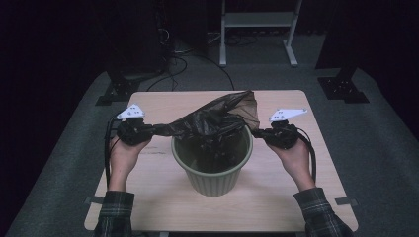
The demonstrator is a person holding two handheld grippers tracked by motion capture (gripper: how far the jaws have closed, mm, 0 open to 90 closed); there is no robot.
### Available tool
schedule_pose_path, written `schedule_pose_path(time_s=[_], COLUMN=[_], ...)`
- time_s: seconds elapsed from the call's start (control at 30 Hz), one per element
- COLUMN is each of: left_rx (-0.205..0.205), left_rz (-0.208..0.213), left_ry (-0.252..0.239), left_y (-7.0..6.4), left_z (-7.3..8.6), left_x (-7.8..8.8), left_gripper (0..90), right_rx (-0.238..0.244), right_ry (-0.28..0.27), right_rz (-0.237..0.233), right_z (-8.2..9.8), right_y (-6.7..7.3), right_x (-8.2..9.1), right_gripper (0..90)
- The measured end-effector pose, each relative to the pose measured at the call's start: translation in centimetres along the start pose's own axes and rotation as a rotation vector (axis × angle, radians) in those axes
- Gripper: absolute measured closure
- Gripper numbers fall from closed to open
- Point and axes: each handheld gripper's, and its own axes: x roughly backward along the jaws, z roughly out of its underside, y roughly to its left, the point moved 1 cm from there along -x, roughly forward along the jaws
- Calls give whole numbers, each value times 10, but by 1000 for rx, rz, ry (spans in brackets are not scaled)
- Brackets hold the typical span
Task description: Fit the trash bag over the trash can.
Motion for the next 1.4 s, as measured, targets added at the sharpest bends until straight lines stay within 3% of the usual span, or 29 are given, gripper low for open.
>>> schedule_pose_path(time_s=[0.27,0.3,0.33,0.37,0.5,0.53,0.57,0.6,0.7,0.83,0.87,1.03,1.23,1.37,1.4], left_rx=[-26,-29,-33,-35,-43,-45,-45,-43,-44,-49,-49,-47,-46,-48,-49], left_rz=[37,32,28,29,26,23,23,23,25,25,26,20,16,16,15], left_ry=[-2,1,3,4,9,10,10,8,7,6,6,12,12,7,7], left_y=[-13,-13,-13,-13,-13,-13,-13,-13,-14,-15,-15,-15,-13,-14,-15], left_z=[-6,-6,-7,-7,-9,-10,-10,-10,-11,-11,-11,-11,-11,-11,-12], left_x=[-12,-13,-13,-13,-12,-12,-12,-12,-11,-11,-12,-12,-10,-9,-9], left_gripper=[897,897,897,897,896,896,896,896,896,896,896,896,897,896,896], right_rx=[-53,-57,-58,-58,-42,-44,-44,-32,-22,28,43,85,89,92,101], right_ry=[-1,-2,-5,-5,-50,-94,-94,-144,-184,-253,-274,-283,-318,-334,-321], right_rz=[-16,-29,-34,-4,26,35,35,38,52,28,1,24,51,9,-30], right_z=[26,28,28,27,20,10,10,0,-12,-38,-50,-65,-73,-78,-83], right_y=[-9,-10,-11,-12,-16,-20,-20,-23,-24,-19,-13,-5,-9,-9,-6], right_x=[8,8,9,11,24,38,38,50,59,71,73,81,104,108,100], right_gripper=[900,890,803,797,752,700,700,662,607,550,518,498,498,484,464])
